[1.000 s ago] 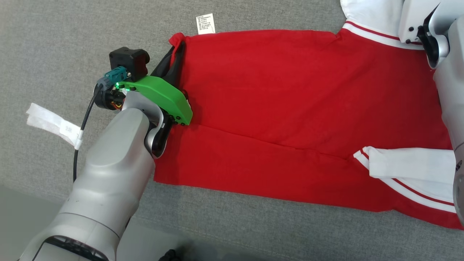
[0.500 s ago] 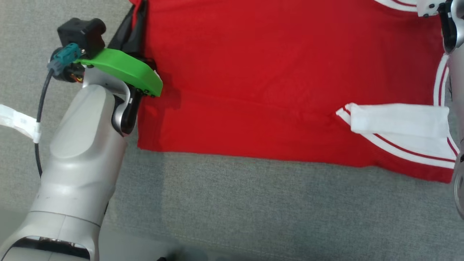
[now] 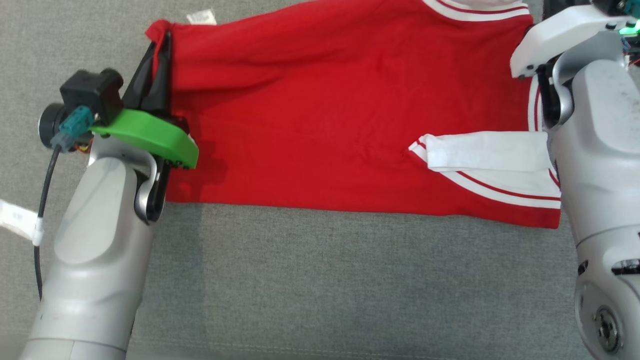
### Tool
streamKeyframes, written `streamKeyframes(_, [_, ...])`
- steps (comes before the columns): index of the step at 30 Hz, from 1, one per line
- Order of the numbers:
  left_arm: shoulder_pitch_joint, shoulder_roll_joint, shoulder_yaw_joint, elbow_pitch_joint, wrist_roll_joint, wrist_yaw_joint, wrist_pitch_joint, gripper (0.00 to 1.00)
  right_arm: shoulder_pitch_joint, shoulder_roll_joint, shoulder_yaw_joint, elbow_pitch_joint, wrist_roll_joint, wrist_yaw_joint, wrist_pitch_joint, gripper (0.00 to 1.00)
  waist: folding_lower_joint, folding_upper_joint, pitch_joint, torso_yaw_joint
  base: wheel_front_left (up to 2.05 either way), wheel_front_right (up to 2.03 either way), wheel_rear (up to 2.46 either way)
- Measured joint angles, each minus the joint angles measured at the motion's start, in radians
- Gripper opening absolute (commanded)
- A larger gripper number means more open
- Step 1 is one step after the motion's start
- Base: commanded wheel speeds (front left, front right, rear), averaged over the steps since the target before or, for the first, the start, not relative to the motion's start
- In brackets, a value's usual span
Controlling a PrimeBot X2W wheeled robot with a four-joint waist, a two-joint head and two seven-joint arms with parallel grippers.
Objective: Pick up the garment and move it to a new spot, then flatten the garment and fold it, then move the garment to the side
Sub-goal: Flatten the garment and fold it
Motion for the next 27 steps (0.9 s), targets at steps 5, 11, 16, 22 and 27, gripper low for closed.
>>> streamKeyframes(5, [0.122, 0.012, 0.025, -0.023, 0.0, 0.0, 0.0, 0.0, 0.198, 0.01, 0.095, -0.159, 0.15, 0.0, -0.001, 0.0, 0.0, 0.0, -0.054, -0.026, 0.0, 0.0, 0.0])
streamKeyframes(11, [0.236, 0.014, 0.049, -0.062, 0.008, 0.0, 0.0, 0.0, 0.414, 0.003, 0.141, -0.288, 0.283, 0.0, -0.001, 0.0, 0.0, 0.0, -0.11, -0.053, 0.0, 0.0, 0.0])
streamKeyframes(16, [0.295, -0.001, 0.071, -0.074, 0.02, 0.0, 0.0, 0.17, 0.518, 0.004, 0.182, -0.315, 0.337, 0.0, -0.001, 0.0, 0.0, 0.0, -0.143, -0.07, 0.0, 0.0, 0.0])
streamKeyframes(22, [0.37, -0.044, 0.146, -0.085, 0.058, 0.0, 0.0, 1.0, 0.56, 0.008, 0.178, -0.304, 0.386, 0.0, -0.002, 0.96, 0.0, 0.0, -0.167, -0.074, 0.0, 0.0, 0.0])
streamKeyframes(27, [0.423, -0.076, 0.228, -0.09, 0.082, 0.002, 0.0, 1.0, 0.574, 0.012, 0.162, -0.266, 0.405, 0.0, -0.002, 1.0, 0.0, 0.0, -0.18, -0.058, 0.0, 0.0, 0.0])
